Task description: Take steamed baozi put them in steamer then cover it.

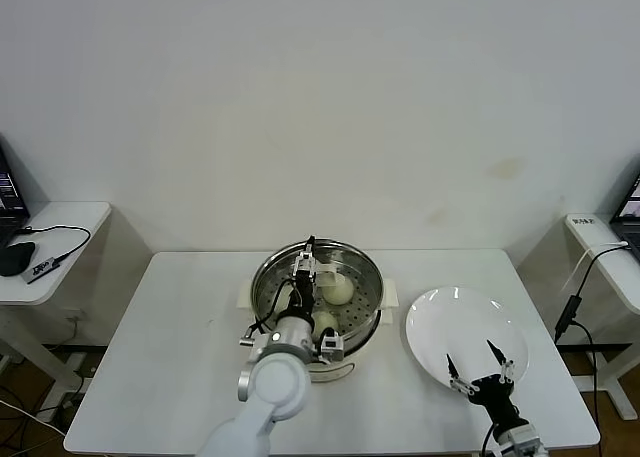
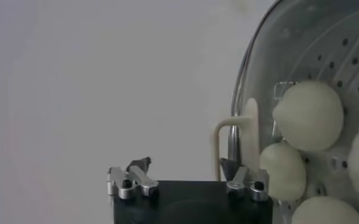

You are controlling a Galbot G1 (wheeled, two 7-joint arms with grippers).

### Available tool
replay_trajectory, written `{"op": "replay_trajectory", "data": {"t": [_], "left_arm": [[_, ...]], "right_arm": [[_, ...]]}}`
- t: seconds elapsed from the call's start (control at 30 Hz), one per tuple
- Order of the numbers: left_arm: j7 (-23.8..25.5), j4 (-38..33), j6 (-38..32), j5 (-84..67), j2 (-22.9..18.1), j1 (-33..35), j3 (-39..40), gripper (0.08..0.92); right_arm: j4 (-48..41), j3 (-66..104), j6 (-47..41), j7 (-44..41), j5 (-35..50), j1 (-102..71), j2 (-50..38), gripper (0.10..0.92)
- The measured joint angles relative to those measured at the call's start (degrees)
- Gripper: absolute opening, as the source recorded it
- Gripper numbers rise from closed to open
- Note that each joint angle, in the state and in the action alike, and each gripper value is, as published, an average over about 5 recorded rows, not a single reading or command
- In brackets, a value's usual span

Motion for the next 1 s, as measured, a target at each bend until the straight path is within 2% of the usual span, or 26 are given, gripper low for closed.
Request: {"op": "replay_trajectory", "data": {"t": [0.63, 0.73, 1.0], "left_arm": [[-0.76, -0.72, -2.55, 1.05, -0.41, 0.81, 0.29, 0.164], [-0.82, -0.38, -2.75, 1.04, -0.43, 0.81, 0.26, 0.137], [-0.78, 0.00, -2.99, 0.86, -0.32, 0.66, -0.29, 0.137]], "right_arm": [[-0.12, -0.32, 0.09, -0.08, -0.03, 0.22, 0.10, 0.823], [-0.13, -0.31, 0.12, -0.09, -0.04, 0.17, 0.11, 0.823], [-0.30, -0.30, 0.24, -0.09, -0.11, 0.19, 0.09, 0.823]]}}
